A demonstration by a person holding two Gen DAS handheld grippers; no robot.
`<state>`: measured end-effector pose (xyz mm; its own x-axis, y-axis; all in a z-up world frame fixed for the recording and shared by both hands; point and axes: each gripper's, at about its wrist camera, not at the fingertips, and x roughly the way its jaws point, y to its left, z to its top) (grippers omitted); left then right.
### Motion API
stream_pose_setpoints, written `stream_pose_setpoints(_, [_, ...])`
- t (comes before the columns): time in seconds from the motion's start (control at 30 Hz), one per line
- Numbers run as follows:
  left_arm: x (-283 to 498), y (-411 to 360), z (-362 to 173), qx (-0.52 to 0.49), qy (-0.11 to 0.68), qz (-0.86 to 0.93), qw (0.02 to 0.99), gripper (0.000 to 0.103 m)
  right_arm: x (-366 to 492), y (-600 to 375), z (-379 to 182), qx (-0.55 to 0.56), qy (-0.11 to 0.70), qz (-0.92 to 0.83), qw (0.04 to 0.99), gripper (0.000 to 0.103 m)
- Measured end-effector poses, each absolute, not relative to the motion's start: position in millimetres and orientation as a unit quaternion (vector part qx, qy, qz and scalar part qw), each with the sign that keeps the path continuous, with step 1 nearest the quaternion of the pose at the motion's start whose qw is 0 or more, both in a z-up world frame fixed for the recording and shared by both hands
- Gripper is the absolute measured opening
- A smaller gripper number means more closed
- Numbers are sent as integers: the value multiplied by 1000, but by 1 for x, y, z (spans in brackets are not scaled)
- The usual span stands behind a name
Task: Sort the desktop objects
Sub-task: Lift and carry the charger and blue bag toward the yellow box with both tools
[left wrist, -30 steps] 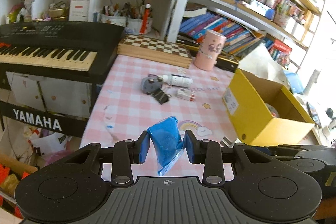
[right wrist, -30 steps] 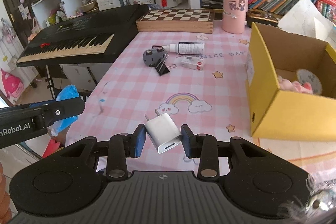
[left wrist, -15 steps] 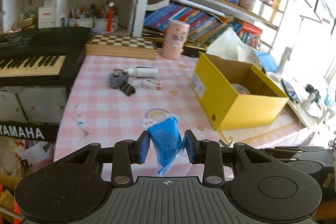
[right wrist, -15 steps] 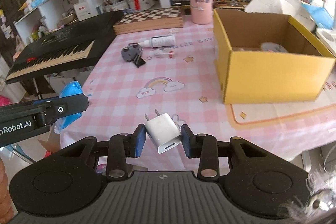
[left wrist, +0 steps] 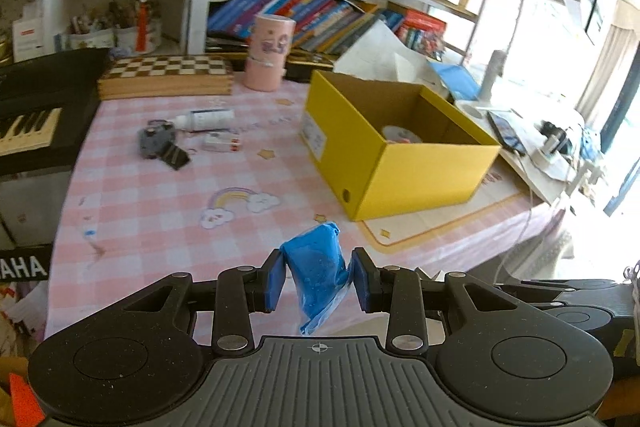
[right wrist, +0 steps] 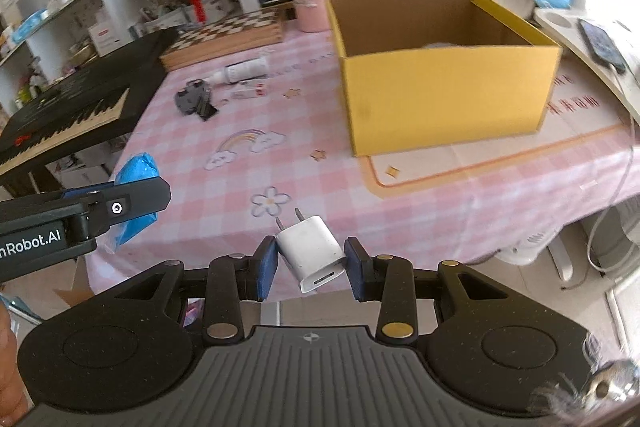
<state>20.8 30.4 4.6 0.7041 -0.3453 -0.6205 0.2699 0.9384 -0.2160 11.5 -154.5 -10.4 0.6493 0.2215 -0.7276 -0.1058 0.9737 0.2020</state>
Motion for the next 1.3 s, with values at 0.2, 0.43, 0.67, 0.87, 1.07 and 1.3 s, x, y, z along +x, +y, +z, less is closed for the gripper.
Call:
stream_pose_setpoints(0.2, [25, 16, 1, -42, 355, -193, 914, 34, 5, -169, -14, 85, 412, 63, 905, 34])
stream_pose_setpoints(0.43, [32, 3, 1, -35, 356, -209, 910, 34, 3, -182, -14, 97, 413, 43, 905, 34])
stream_pose_setpoints(0.67, [42, -14, 1, -30, 355, -226, 907, 34, 7, -198, -12, 99, 412, 25, 905, 34])
stream_pose_setpoints(0.87, [53, -24, 0, -31, 357, -230, 905, 34, 16, -208, -12, 98, 414, 20, 905, 34])
stream_pose_setpoints(1.07, [65, -36, 3, -27, 345, -239, 907, 34, 28, -218, -13, 96, 418, 16, 903, 34])
stream_pose_setpoints(1.3, [79, -57, 14, -9, 316, -254, 914, 34, 45, -234, -7, 95, 407, 7, 908, 34])
